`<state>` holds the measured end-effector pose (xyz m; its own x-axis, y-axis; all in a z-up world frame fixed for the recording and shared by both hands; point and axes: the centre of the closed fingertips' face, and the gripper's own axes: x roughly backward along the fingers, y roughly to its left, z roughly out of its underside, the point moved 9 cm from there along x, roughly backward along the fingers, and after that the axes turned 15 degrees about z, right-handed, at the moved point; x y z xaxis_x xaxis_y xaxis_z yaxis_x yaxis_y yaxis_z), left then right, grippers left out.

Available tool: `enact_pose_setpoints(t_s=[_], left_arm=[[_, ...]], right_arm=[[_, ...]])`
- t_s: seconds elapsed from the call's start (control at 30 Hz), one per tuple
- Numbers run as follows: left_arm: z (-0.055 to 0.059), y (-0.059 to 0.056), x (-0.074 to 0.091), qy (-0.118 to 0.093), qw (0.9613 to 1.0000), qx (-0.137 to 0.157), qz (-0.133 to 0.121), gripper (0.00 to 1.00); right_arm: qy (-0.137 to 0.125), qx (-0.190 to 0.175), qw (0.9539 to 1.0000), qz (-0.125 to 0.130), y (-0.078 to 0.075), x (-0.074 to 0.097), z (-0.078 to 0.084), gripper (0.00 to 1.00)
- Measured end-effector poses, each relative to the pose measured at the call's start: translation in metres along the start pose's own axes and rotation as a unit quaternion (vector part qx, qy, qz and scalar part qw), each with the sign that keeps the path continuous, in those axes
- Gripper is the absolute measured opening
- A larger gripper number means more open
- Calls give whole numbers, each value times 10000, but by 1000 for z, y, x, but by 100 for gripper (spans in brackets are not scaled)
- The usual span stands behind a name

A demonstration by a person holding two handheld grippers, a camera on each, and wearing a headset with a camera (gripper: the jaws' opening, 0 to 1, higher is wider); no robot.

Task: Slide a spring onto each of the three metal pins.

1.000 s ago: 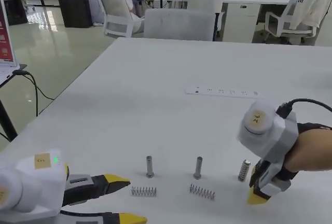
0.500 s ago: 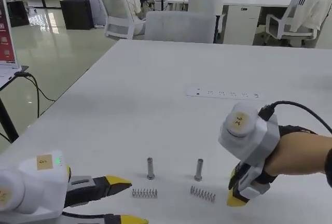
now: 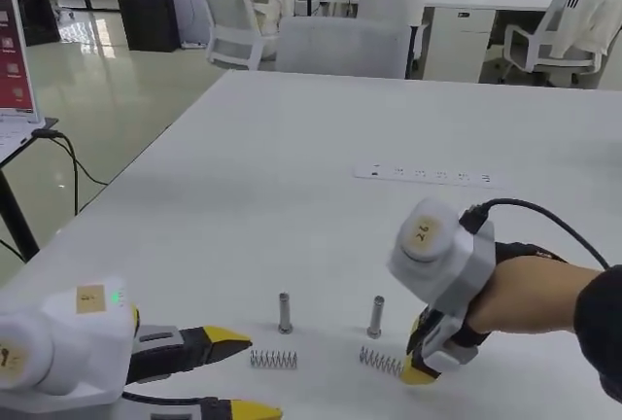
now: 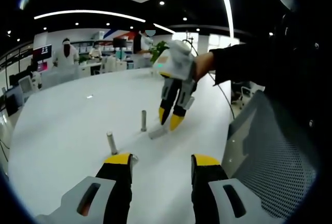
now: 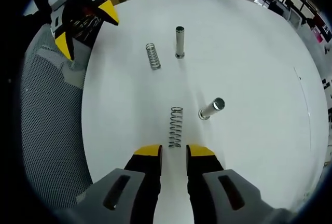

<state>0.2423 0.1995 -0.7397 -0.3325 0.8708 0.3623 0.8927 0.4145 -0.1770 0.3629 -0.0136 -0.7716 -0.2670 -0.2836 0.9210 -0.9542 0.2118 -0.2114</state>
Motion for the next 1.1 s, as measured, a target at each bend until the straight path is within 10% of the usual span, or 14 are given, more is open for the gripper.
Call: enact_pose_setpoints(t_s=[1.1], left_arm=[[-3,1,-4,41,9999,-45,91,37]], right_arm=[[199,267,9993,146,6,-6,-8,7]])
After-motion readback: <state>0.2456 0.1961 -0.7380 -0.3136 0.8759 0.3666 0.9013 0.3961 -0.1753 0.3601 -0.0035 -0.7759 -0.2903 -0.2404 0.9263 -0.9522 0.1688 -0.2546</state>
